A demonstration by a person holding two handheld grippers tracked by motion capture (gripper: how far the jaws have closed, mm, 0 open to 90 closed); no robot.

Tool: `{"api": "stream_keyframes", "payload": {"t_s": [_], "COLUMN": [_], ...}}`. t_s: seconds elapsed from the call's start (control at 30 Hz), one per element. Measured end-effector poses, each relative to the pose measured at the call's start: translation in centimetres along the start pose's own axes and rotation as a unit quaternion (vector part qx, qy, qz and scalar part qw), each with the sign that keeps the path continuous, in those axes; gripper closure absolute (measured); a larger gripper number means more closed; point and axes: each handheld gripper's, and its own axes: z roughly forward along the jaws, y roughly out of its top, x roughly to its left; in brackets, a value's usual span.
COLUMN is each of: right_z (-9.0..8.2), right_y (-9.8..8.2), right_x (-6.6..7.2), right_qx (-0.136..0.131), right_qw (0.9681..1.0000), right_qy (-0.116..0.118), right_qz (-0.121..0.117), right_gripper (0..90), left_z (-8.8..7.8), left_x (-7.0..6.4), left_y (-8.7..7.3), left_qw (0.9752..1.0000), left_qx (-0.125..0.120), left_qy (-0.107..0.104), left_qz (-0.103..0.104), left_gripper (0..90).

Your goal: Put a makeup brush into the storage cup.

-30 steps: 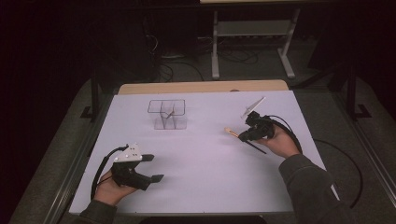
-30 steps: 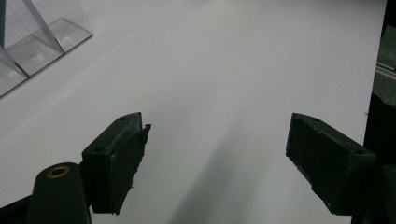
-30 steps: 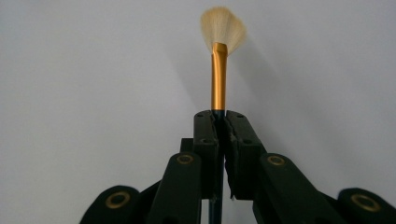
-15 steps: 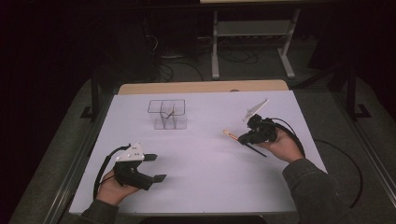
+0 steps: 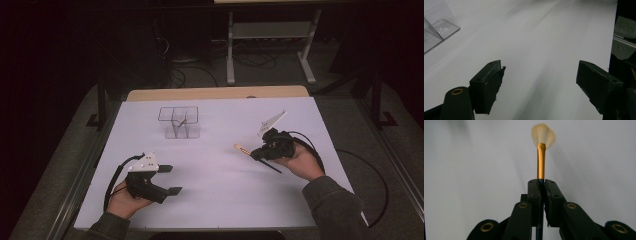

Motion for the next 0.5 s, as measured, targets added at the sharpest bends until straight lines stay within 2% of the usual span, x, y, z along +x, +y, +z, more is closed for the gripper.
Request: {"api": "stream_keyframes", "payload": {"t_s": [0.13, 0.33, 0.5], "right_z": [0.0, -0.3, -0.5], "right_y": [-0.1, 0.0, 0.0], "right_x": [0.4, 1.1, 1.6], "right_qx": [-0.001, -0.008, -0.012], "right_qw": [1.0000, 0.9999, 0.9996], "right_qy": [0.004, 0.009, 0.013], "right_qz": [-0.004, -0.011, -0.022], "right_gripper": [82.9, 82.9, 82.9], "left_z": [0.2, 0.6, 0.8], "left_x": [-0.2, -0.4, -0.5], "left_y": [0.4, 1.2, 1.8], "left_qw": [1.0000, 0.9999, 0.9998], "left_qx": [-0.004, -0.001, -0.004], "left_qy": [-0.008, -0.009, -0.012], "left_qz": [0.000, 0.013, 0.017], "left_gripper": [20.8, 20.8, 21.0]}}
